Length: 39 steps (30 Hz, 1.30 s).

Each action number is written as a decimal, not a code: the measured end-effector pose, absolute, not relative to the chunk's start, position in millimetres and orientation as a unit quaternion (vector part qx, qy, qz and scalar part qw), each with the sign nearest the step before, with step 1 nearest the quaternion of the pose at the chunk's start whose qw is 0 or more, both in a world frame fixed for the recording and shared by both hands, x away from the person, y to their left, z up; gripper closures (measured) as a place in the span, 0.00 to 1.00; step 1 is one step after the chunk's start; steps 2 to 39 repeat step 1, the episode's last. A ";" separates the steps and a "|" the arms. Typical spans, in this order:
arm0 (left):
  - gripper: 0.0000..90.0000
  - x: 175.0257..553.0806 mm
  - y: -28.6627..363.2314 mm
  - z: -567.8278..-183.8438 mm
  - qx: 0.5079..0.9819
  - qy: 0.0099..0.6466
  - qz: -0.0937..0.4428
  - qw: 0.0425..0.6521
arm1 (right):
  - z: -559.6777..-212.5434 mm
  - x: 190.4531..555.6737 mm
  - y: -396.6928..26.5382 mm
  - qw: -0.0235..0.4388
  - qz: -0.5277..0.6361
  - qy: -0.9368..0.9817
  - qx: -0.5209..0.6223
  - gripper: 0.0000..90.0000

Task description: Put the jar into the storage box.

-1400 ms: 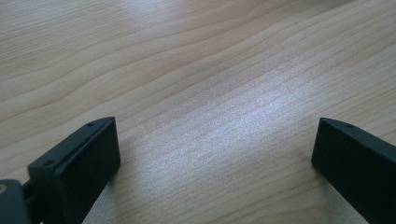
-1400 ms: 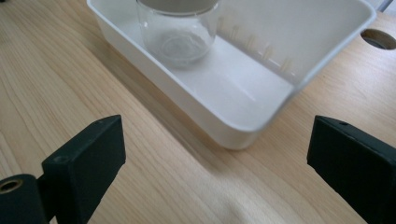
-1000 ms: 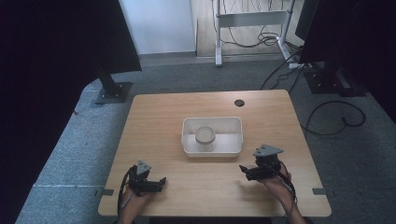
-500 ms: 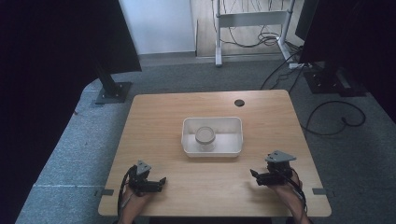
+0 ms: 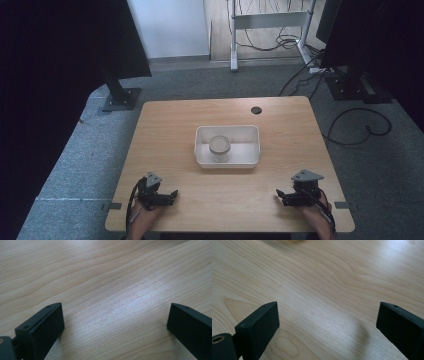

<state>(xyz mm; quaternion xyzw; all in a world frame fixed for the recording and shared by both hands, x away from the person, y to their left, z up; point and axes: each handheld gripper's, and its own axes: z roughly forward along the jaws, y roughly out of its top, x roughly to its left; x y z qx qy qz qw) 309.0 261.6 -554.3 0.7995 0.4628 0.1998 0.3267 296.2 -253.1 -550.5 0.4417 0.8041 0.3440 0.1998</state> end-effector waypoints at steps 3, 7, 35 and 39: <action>0.01 309.0 261.6 -554.3 0.799 0.463 0.200 0.327 | -551.5 296.2 -253.2 0.199 0.343 0.804 0.443 0.05; 0.01 309.0 261.6 -554.3 0.799 0.463 0.200 0.327 | -551.5 296.2 -253.2 0.199 0.343 0.804 0.443 0.05; 0.01 309.0 261.6 -554.3 0.799 0.463 0.200 0.327 | -551.5 296.2 -253.2 0.199 0.343 0.804 0.443 0.05; 0.01 309.0 261.6 -554.3 0.799 0.463 0.200 0.327 | -551.5 296.2 -253.2 0.199 0.343 0.804 0.443 0.05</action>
